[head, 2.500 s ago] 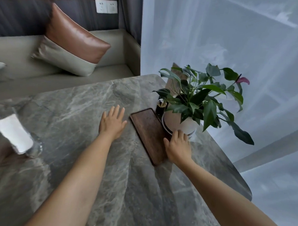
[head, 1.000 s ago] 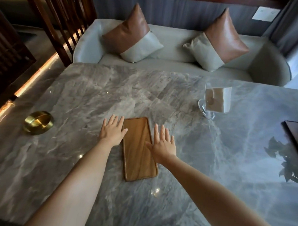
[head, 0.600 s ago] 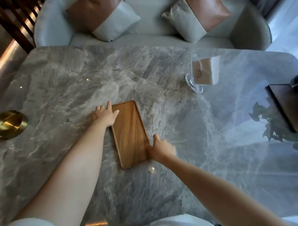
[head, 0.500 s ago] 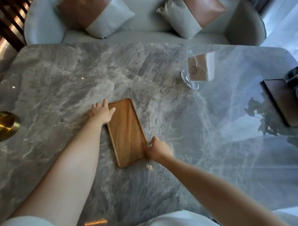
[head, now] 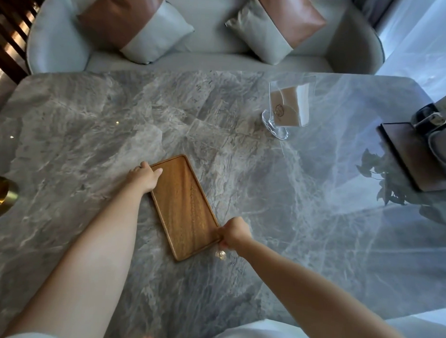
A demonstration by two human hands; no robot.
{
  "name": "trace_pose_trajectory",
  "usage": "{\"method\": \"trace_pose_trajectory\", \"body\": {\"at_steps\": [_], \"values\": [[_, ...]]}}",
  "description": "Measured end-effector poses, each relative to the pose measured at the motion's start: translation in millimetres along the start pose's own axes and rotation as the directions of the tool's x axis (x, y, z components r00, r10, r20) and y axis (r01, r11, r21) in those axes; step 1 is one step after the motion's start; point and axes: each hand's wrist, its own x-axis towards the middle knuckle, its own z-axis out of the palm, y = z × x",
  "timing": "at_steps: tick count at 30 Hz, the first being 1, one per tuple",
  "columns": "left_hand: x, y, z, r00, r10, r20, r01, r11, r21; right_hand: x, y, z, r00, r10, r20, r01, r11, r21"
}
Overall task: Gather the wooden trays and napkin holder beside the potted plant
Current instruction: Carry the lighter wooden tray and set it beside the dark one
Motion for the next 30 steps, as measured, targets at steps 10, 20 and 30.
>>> {"method": "trace_pose_trajectory", "body": {"at_steps": [10,20,30], "values": [[-26,19,-16,0.997,-0.044,-0.063,0.025,0.959,-0.283,-8,-10,-60,0.981,-0.128,-0.149,0.125,0.992,-0.031],[-63,108,-39,0.979,0.074,-0.192,-0.157,0.872,-0.464,-27,5,-158,0.886,-0.287,-0.363,0.319,0.947,0.032],[-104,242,-27,0.925,0.264,-0.273,-0.371,0.788,-0.492,-35,64,-271,0.782,-0.308,-0.541,0.376,0.926,0.016]]}}
